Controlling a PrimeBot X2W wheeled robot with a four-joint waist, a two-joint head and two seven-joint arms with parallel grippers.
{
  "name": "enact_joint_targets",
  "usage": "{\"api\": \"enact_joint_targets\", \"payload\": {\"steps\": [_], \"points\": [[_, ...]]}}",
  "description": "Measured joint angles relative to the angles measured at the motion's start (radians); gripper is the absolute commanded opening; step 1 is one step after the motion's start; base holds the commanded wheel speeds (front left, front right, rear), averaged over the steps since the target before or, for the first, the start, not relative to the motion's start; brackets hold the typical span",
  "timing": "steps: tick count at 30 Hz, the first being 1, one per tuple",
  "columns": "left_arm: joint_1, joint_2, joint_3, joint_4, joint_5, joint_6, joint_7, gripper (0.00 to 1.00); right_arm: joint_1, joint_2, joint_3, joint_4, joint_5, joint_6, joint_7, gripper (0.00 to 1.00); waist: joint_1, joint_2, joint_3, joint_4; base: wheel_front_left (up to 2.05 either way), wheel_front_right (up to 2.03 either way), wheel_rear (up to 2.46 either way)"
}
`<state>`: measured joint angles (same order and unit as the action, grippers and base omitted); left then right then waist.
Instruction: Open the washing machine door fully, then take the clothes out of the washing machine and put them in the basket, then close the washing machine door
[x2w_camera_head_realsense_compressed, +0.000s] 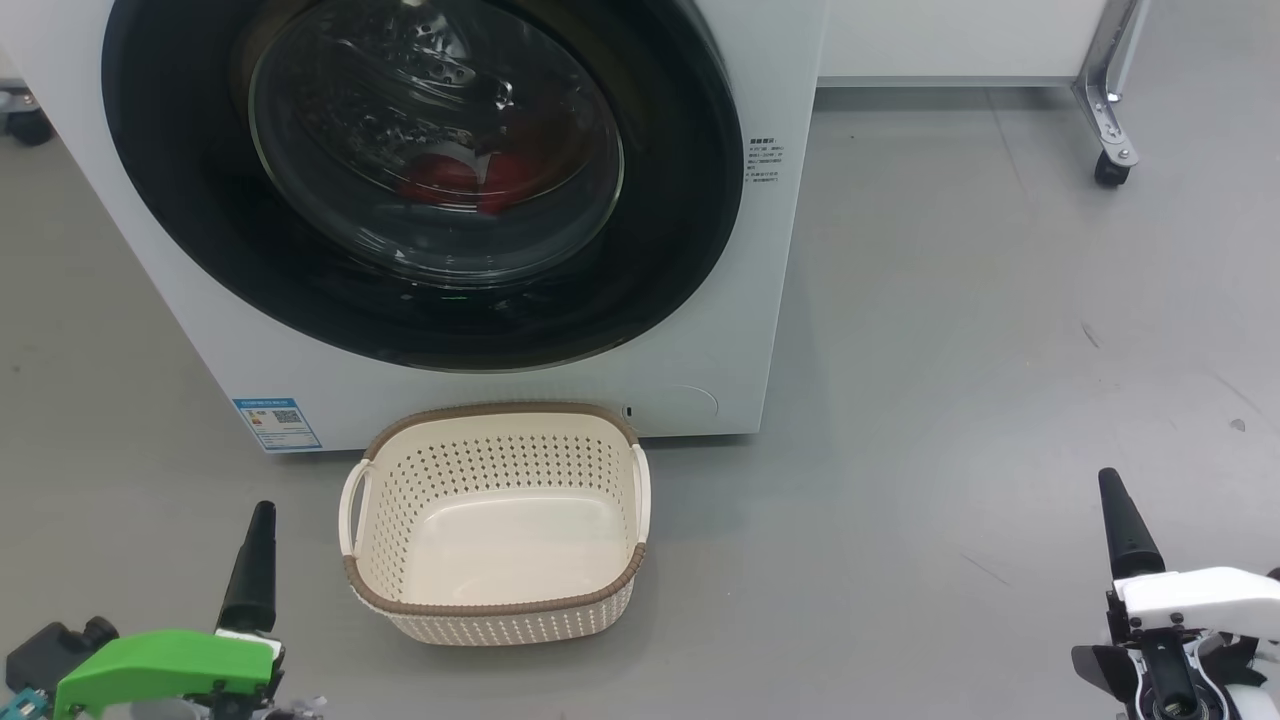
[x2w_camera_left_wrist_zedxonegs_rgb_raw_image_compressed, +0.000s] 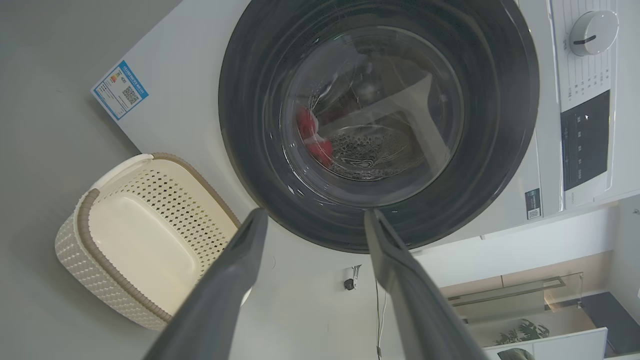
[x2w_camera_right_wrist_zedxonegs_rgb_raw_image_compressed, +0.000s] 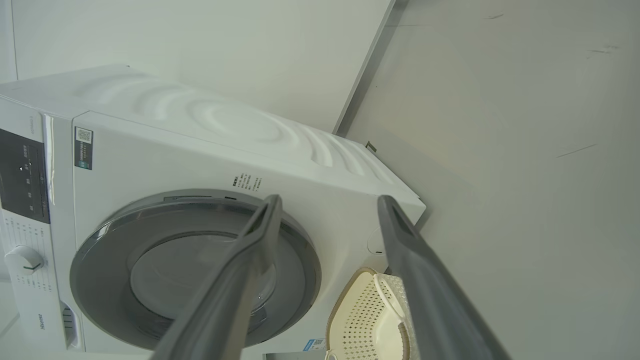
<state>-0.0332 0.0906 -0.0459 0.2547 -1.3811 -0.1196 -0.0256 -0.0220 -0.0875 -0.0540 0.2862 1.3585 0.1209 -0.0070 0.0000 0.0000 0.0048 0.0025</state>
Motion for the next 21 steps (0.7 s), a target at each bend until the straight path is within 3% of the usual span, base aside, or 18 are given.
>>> {"api": "enact_joint_targets", "payload": {"steps": [7,21], "points": [[-0.014,0.029,-0.044,-0.01,0.13,0.008,-0.021,1.0,-0.012,-0.041,0.055,-0.011,-0.151,-0.001,-0.028,1.0,0.0,0.0,0.0,0.002,0.0,0.0,0.0],[-0.021,0.057,-0.123,-0.021,0.373,0.065,-0.066,1.0,-0.03,-0.089,0.165,-0.016,-0.42,-0.046,-0.073,1.0,0.0,0.0,-0.002,0.004,0.0,0.0,0.0]]}}
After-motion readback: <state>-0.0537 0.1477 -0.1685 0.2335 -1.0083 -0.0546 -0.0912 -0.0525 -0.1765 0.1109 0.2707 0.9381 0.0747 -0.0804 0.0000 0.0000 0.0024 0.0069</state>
